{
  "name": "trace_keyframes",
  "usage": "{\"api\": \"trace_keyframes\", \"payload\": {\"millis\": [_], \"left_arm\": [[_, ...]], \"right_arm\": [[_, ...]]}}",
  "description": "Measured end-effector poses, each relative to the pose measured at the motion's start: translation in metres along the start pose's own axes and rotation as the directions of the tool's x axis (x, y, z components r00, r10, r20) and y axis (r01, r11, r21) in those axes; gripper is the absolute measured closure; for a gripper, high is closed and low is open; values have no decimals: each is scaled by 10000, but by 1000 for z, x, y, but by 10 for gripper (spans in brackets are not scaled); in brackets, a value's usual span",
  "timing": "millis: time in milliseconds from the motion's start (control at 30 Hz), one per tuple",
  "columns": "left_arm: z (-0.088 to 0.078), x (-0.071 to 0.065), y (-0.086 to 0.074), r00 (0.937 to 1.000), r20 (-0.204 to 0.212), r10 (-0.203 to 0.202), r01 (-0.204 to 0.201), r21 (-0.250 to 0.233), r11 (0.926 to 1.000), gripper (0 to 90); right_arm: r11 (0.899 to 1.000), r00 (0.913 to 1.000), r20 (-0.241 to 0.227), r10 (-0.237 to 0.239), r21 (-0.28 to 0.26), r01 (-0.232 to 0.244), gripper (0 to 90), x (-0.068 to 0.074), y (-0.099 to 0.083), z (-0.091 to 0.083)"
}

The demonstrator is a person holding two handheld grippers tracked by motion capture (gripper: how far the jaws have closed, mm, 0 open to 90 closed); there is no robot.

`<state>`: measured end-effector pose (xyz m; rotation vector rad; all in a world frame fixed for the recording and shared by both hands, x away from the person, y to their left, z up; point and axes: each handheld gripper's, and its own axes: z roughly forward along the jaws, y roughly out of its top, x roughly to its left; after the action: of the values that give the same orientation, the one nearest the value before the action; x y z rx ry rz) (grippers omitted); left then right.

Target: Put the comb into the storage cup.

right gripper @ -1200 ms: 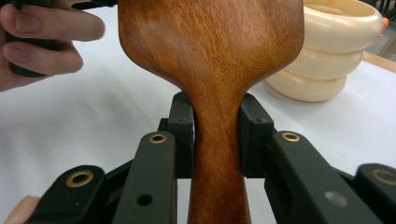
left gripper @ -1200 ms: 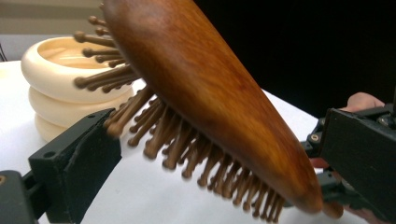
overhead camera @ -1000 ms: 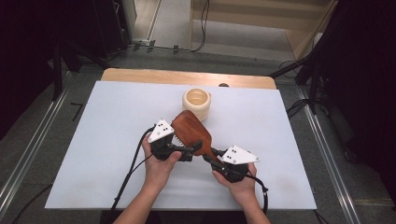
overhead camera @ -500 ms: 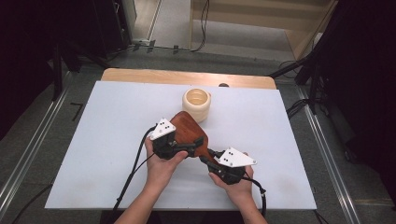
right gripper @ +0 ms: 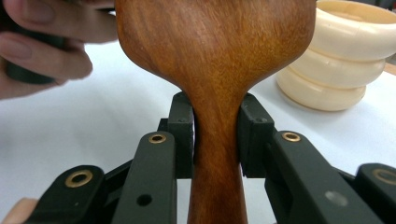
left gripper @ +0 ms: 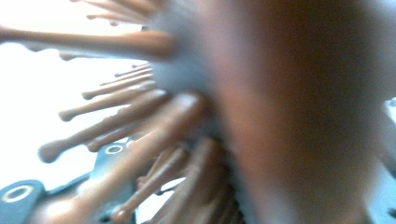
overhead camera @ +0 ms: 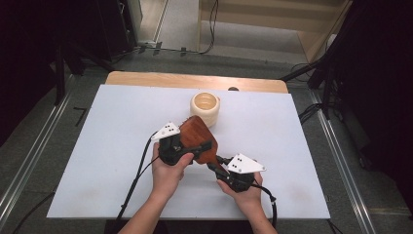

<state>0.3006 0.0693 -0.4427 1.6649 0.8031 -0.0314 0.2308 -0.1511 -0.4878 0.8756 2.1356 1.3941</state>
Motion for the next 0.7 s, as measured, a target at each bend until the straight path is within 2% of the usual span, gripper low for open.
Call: {"api": "trace_keyframes", "payload": {"millis": [167,200,333,467,567,667,700], "left_arm": [[-1,1,3,9992,395,-107,102,122,9999,506],[-1,0,3,9990,450,-13,9,103,9999,519],[-2,-4,5,9992,300,281,-284,88,9996,547],[-5,-3,9,9989,400,241,-239,-53,9997,558],[-6,-4,12,9983,269,524,-524,6,9986,559],[-7,-4,15,9977,289,612,-611,-27,9981,559],[-7,-4,15,9978,233,622,-620,-64,9981,559]], "right_arm": [[9998,9997,-146,180,-33,-181,689,0,0,1],[9997,9995,-206,250,-58,-251,689,-1,1,1],[9985,9975,-473,531,-134,-537,640,-4,1,0],[9965,9953,-557,789,-246,-804,480,-9,2,-3],[9945,9944,-585,883,-505,-913,277,-11,3,-6],[9926,9926,-715,977,-658,-1024,91,-13,4,-9],[9932,9922,-840,927,-620,-980,56,-14,4,-10]]}}
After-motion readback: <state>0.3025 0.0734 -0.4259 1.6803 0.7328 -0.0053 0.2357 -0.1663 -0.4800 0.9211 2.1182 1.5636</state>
